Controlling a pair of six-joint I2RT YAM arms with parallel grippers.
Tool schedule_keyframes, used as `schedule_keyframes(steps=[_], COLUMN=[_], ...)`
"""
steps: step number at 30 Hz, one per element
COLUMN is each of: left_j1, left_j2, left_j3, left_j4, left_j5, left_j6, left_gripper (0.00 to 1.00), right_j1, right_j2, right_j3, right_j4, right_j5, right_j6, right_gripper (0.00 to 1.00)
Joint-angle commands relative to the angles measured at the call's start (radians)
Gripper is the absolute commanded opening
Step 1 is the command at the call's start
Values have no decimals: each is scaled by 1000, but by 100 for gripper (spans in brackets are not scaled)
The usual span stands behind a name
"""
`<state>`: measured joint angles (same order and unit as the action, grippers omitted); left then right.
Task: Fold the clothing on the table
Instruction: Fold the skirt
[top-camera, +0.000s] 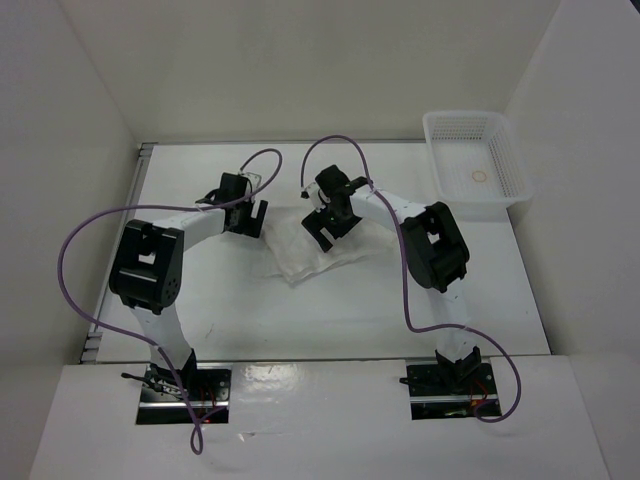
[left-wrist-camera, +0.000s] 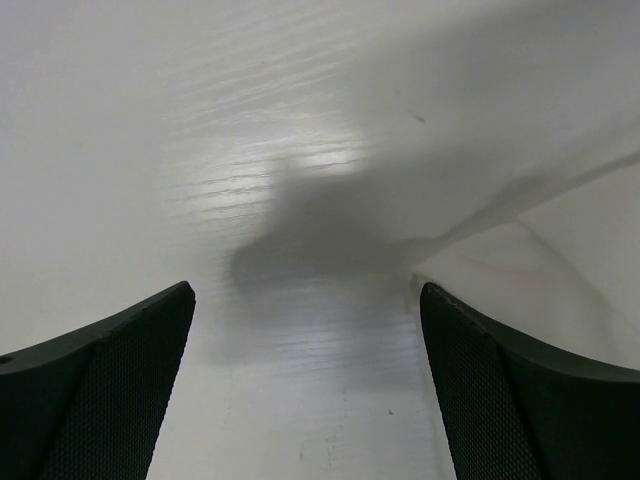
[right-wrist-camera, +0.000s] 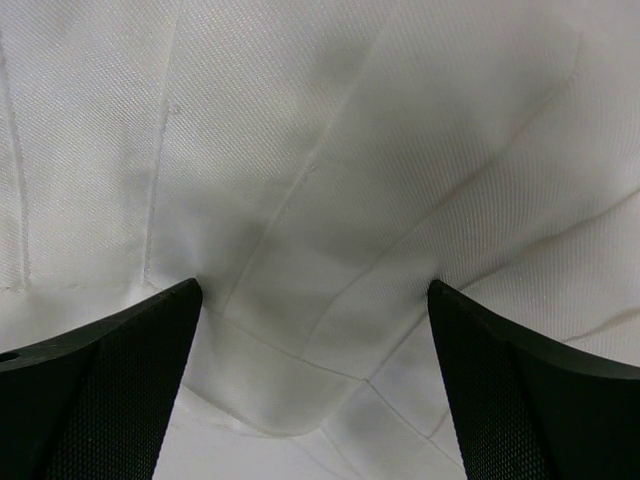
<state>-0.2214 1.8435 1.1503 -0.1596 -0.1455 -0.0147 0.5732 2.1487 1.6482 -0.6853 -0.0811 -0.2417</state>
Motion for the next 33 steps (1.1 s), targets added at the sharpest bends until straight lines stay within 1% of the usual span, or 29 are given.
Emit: schedule_keyframes(steps=[1,5,7,10,13,14,16,17,19,20,23,26,27,29,32,33], left_j1=[-1,22,57,82,94,94,94,94,128,139,165,188,188,188,188,188], left_j2=[-4,-4,9,19,-50,-93,-105,-116,-127,-127,-136,-147,-147,-119,-78,-66], left_j3=[9,0,0,26,66,80,161,189,227,256,325,371,390,390,356,347], left_j4=[51,51,42,14,-41,-84,-154,-216,-253,-288,-339,-409,-428,-466,-488,-488], left_j5=[-141,-190,-200,-181,-59,43,144,246,361,485,654,740,795,846,980,1054], left_j6=[-67,-111,-125,-146,-146,-146,-146,-146,-122,-113,-83,-16,7,62,106,117], left_gripper=[99,99,99,99,99,99,99,99,99,99,99,99,99,99,99,99], right_j1=[-1,-1,-1,-1,-1,-1,-1,-1,-1,-1,-1,-1,-1,-1,-1,-1], right_j2=[-64,-64,-64,-64,-64,-64,-64,-64,-64,-64,-73,-98,-111,-127,-154,-171], right_j3=[-10,-19,-19,-19,-10,-10,-10,-10,-10,-10,16,86,107,175,245,245], right_j4=[-37,-37,-37,-37,-37,-46,-46,-46,-37,-37,-28,-57,-66,-97,-121,-122], right_j5=[9,9,9,9,9,9,18,18,30,41,89,109,109,121,171,188], right_j6=[-11,-11,-11,-11,-11,-11,-11,-11,-11,-11,-1,-1,-1,-1,-1,-1], right_gripper=[97,97,97,97,97,97,97,97,97,97,97,97,97,97,97,97])
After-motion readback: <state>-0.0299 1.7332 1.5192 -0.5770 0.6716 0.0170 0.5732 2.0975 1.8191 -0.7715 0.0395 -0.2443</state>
